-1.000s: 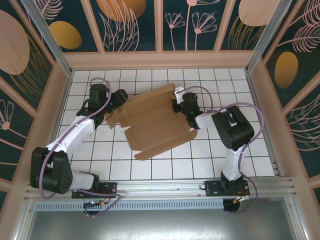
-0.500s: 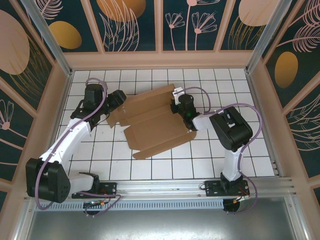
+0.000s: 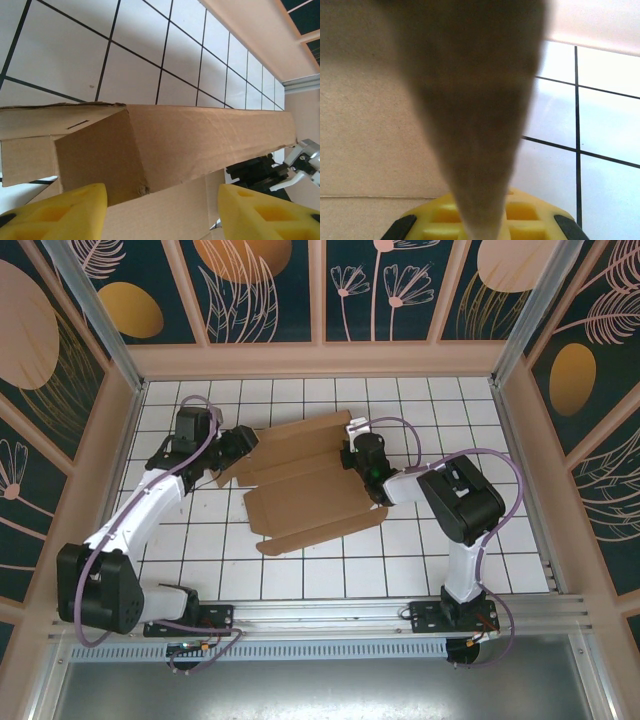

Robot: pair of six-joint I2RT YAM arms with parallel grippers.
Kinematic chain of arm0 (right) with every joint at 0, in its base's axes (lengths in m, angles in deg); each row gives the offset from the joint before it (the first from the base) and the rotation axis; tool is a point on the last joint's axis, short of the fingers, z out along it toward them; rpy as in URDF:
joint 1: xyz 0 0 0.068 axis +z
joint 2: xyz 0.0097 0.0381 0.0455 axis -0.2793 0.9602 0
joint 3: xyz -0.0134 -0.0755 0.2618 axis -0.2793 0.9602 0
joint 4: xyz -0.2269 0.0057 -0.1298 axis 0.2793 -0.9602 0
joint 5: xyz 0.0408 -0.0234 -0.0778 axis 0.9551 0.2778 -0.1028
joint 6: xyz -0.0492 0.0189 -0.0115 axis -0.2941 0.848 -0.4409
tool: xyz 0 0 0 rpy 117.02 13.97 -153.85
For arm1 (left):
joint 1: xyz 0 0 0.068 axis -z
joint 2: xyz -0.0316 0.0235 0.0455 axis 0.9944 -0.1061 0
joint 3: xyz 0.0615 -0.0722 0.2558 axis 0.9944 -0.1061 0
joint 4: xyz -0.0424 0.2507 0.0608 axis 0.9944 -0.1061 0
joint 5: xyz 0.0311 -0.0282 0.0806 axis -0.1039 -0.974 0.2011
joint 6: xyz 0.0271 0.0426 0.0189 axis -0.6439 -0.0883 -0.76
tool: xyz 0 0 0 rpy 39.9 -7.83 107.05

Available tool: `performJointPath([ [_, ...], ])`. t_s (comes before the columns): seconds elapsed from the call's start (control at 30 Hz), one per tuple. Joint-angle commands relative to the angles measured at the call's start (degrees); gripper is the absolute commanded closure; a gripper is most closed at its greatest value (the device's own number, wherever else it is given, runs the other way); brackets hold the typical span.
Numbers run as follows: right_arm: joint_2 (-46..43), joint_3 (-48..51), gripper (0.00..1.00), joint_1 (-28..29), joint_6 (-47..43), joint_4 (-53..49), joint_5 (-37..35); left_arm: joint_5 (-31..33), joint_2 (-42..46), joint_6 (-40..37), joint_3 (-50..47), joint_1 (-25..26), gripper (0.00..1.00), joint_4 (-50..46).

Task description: Fold the paper box

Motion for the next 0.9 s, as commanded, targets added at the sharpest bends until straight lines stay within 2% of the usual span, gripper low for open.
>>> performJointPath([
  [0.0,-1.3,1.1,0.92,0.7,1.4,-2.1,-0.4,0.7,-1.5,-0.5,-0.4,-0.4,0.40,1.8],
  [0.43,-1.8,0.5,0.92,1.3,2.4,-3.9,6.1,-4.2,-5.0,4.2,-6.0,-0.4,0.41,23.1],
  [0.53,-1.9,0.5,0.93,1.3,2.7,-4.0,7.1,-5.2,-5.9,5.9,-6.5,-0.5,0.47,27.6],
  [0.73,-2.7,0.4,0.93,1.1,3.9,-5.8,6.2,-6.8,-7.3,9.7,-9.1,-0.5,0.73,36.2],
  [0.8,-3.0,0.1,0.94,1.0,4.5,-7.2,5.1,-7.3,-7.6,10.0,-9.5,-0.5,0.77,37.3],
  [0.87,-3.4,-0.5,0.95,0.9,5.2,-9.4,2.8,-6.5,-7.0,8.8,-9.3,-0.5,0.73,35.6],
])
